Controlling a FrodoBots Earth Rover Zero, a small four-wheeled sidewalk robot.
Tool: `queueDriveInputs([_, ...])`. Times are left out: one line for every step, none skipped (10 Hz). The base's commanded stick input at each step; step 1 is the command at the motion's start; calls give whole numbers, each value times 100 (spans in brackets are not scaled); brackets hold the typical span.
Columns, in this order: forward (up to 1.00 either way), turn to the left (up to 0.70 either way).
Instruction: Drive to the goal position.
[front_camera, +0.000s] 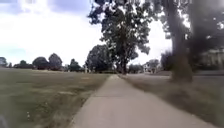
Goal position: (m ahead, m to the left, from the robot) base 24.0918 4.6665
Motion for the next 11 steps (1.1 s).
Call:
queueDriveInputs([100, 0])
queueDriveInputs([100, 0])
queueDriveInputs([100, 0])
queueDriveInputs([100, 0])
queueDriveInputs([100, 0])
queueDriveInputs([100, 0])
queueDriveInputs([100, 0])
queueDriveInputs([100, 0])
queueDriveInputs([100, 0])
queueDriveInputs([100, 0])
queueDriveInputs([100, 0])
